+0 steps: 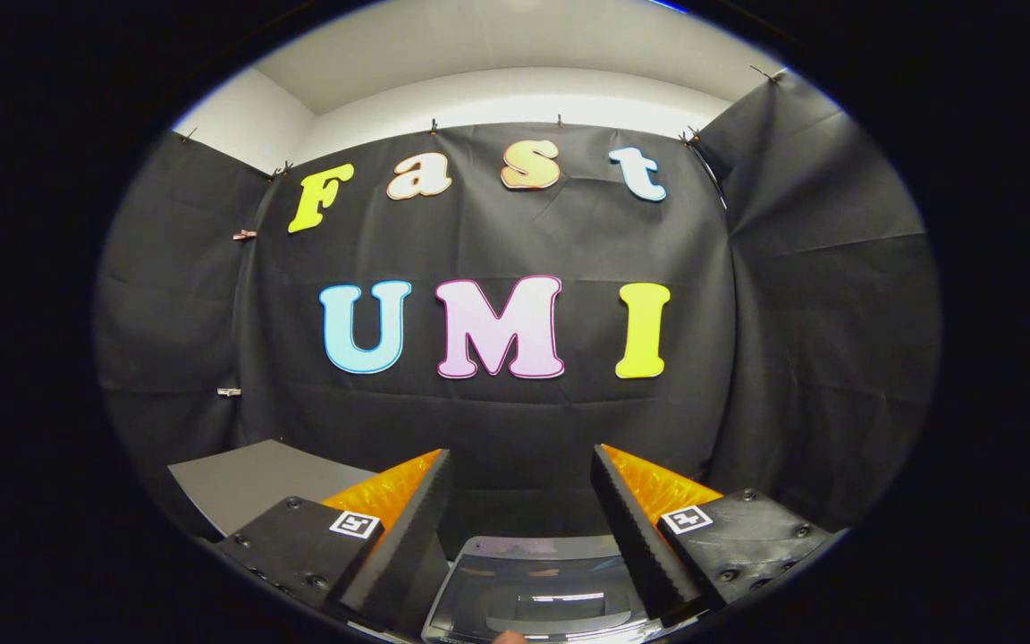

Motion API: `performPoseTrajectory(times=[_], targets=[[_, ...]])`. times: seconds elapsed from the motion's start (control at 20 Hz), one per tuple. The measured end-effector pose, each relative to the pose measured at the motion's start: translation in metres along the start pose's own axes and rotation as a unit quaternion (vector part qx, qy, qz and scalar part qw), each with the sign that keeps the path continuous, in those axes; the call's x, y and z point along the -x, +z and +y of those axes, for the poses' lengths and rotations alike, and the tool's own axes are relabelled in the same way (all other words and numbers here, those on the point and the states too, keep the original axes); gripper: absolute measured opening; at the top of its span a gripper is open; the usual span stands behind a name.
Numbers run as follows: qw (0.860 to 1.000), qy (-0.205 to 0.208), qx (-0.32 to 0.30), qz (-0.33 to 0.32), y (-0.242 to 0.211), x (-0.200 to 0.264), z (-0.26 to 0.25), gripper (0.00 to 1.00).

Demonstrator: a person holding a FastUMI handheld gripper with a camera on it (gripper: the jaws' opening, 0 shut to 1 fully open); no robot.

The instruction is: Put the clothes into the washing machine and then close the washing machine lid.

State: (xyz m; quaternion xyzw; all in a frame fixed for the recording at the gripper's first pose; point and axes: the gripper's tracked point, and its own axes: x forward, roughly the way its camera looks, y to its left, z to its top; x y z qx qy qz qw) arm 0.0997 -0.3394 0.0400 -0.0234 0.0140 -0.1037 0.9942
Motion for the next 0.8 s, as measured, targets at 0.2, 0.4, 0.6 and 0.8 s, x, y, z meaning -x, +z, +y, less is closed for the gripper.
performPoseTrajectory(times=[0.2,0.4,0.6,0.8], targets=[[1.0,0.001,-0.001,0.001,0.0009,-0.0005,0.0035,0.98],[1.0,-0.001,-0.002,0.0,0.0017,-0.0001,0.0015,0.98],[1.0,-0.003,-0.005,0.0,0.0021,-0.001,-0.0007,0.98],[1.0,-0.002,-0.002,0.002,0.0016,-0.0003,-0.0003,0.98]])
